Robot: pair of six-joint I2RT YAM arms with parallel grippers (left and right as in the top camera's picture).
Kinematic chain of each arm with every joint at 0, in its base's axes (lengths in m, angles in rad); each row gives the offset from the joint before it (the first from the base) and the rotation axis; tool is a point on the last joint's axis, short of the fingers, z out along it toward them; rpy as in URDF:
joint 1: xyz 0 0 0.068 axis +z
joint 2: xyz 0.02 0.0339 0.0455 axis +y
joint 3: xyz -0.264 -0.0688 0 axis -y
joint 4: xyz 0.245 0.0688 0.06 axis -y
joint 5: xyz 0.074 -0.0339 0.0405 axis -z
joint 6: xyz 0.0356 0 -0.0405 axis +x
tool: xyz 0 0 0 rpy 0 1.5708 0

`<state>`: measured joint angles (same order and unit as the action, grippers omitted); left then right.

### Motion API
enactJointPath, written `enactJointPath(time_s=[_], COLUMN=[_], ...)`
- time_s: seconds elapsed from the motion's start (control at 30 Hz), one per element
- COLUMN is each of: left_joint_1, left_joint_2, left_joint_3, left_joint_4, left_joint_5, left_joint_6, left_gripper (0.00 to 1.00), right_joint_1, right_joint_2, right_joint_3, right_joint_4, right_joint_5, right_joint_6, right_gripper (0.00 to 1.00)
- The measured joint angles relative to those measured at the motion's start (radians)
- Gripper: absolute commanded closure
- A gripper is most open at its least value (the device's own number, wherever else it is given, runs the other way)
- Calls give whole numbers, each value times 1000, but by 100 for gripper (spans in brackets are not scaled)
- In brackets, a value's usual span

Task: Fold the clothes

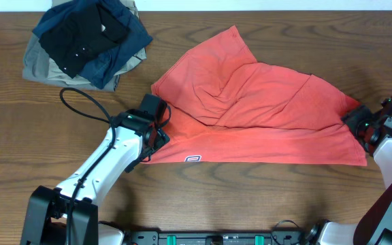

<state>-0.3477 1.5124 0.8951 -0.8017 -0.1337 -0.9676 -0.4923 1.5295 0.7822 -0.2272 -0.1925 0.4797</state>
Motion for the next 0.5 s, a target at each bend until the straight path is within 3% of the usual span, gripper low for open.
enactJointPath(time_s=[0.17, 0.33, 0.4, 0.47, 0.5], left_joint_1=[0, 0, 0, -3, -5], left_joint_2=[0, -24, -50, -82, -92], left_joint_3=[0, 3, 7, 17, 24], left_joint_4=[2, 3, 30, 87, 112], left_joint_5=[14, 61, 84, 105, 109], left_joint_6=[55, 214, 276, 327, 346], left_gripper=[2, 2, 2, 2, 2], right_joint_1=[0, 0, 1, 5, 9], right_joint_2=[-35, -91, -100, -101, -101], right_joint_3=[0, 0, 0, 0, 0], right_joint_4=[-20, -94, -126, -164, -182], right_joint_5=[-131, -192, -203, -211, -216], right_joint_6=[-1, -2, 0, 3, 8], right_gripper=[23, 20, 14, 1, 1])
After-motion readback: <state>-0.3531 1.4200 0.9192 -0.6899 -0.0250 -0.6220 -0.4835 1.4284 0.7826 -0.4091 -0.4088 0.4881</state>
